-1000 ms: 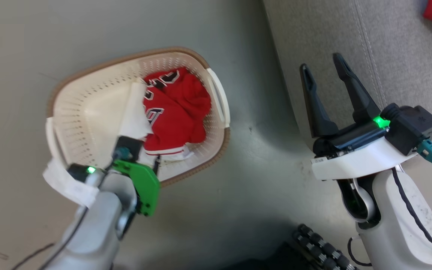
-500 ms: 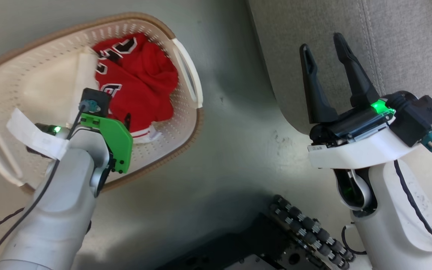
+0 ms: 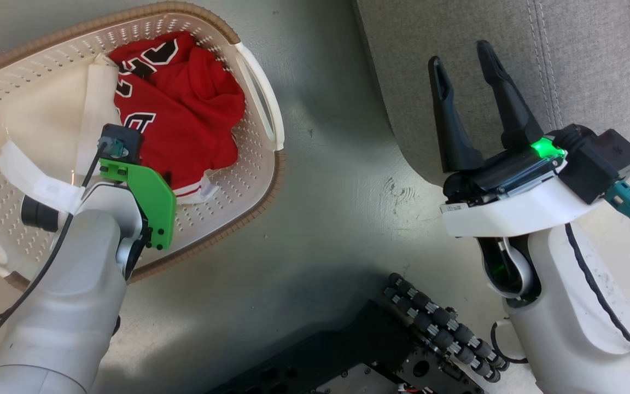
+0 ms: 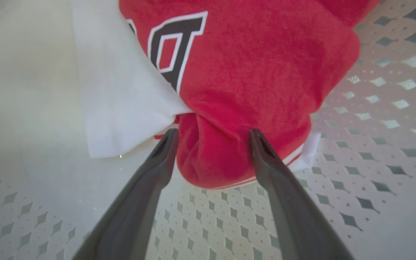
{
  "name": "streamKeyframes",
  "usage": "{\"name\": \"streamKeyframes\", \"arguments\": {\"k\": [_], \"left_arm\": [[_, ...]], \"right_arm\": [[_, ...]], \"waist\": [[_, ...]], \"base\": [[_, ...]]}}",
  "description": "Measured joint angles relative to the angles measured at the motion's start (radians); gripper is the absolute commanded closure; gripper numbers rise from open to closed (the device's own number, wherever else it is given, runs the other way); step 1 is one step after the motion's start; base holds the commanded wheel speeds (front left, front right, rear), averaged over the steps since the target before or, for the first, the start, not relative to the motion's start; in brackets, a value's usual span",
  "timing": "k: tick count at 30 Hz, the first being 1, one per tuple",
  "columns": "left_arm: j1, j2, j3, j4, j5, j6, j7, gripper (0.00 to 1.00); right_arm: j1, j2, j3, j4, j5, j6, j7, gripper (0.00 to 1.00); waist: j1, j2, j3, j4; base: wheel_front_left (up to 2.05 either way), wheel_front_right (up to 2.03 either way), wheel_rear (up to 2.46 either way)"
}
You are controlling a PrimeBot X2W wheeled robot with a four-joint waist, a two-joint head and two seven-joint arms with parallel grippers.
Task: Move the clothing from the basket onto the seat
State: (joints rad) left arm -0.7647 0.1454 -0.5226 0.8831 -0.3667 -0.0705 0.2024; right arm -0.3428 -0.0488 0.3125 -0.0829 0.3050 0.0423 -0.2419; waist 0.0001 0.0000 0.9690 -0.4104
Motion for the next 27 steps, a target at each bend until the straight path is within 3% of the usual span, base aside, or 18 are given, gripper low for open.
{"name": "streamKeyframes", "arguments": {"k": [1,2,3,4,15,27], "left_arm": [[-0.002,-0.002,0.000,0.010,0.000,0.000,0.001,0.00],[-0.003,-0.003,0.000,0.016,0.000,0.000,0.004,0.09],[-0.005,-0.004,-0.001,0.020,0.000,-0.001,0.006,0.79],[-0.008,-0.005,-0.002,0.026,0.000,-0.005,0.009,1.00],[-0.041,-0.019,-0.002,0.083,-0.010,-0.019,0.015,1.00],[-0.065,-0.070,-0.036,0.082,-0.008,-0.032,-0.096,1.00]], "right_arm": [[-0.001,0.000,0.001,0.003,0.003,0.000,0.000,0.00],[-0.002,0.001,0.001,0.007,0.004,0.000,-0.003,0.00],[-0.003,0.001,0.002,0.010,0.004,0.000,-0.006,0.00],[-0.005,0.001,0.002,0.013,0.005,0.000,-0.006,0.00],[-0.032,0.004,0.011,0.049,0.006,0.000,-0.009,0.00],[-0.065,-0.016,-0.031,0.093,-0.025,0.000,-0.010,0.00]], "waist": [[0.0000,0.0001,0.000,0.000],[0.0000,0.0000,0.000,0.000],[0.0000,0.0000,0.000,0.000],[0.0000,0.0000,0.000,0.000],[0.0000,0.0000,-0.012,-0.005],[0.0000,0.0000,-0.086,0.031]], "base": [[0.00,0.00,0.00],[0.00,0.00,0.00],[0.00,0.00,0.00],[0.00,0.00,0.00],[0.00,0.00,0.00],[0.00,0.00,0.00]]}}
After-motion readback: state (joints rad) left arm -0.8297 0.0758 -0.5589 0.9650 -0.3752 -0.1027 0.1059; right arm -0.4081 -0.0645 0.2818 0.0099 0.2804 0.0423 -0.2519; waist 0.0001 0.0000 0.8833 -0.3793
